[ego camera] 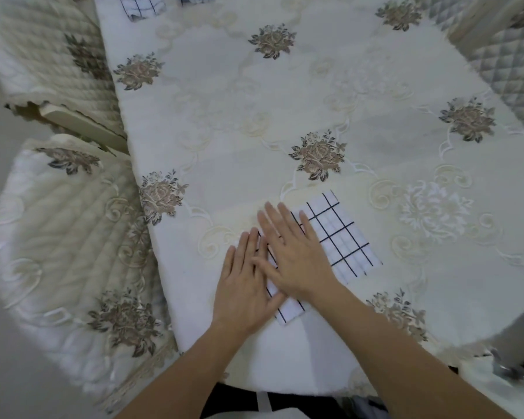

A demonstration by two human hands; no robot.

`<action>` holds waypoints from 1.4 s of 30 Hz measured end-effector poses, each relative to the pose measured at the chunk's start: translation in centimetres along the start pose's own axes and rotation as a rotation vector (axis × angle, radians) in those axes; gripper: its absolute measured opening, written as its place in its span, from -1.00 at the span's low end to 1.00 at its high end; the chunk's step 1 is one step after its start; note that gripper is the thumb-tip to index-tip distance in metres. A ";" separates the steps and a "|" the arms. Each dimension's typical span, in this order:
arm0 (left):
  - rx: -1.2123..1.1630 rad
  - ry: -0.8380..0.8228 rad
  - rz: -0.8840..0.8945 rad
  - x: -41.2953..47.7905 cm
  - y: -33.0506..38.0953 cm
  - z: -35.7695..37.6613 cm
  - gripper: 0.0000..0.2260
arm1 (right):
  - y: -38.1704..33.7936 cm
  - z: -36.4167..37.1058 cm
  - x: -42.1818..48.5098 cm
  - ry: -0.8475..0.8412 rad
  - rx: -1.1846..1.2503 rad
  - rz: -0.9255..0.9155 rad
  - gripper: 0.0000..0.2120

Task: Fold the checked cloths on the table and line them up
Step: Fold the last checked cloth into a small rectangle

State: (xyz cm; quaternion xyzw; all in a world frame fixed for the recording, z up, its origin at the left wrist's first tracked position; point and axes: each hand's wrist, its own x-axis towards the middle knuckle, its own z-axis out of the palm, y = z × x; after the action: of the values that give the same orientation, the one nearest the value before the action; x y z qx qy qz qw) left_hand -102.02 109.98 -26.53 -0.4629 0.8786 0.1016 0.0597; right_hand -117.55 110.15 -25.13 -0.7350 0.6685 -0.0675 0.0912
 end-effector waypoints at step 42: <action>0.393 -0.370 1.215 22.5 9.1 -10.4 -0.56 | 6.7 -4.8 -6.7 -0.007 0.317 1.141 -0.48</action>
State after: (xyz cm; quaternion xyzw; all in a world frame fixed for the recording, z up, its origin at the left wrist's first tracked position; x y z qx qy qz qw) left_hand -122.34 94.59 -19.76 0.1595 0.9607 0.0328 0.2250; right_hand -125.78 115.98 -21.77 -0.2372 0.9395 -0.1043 0.2241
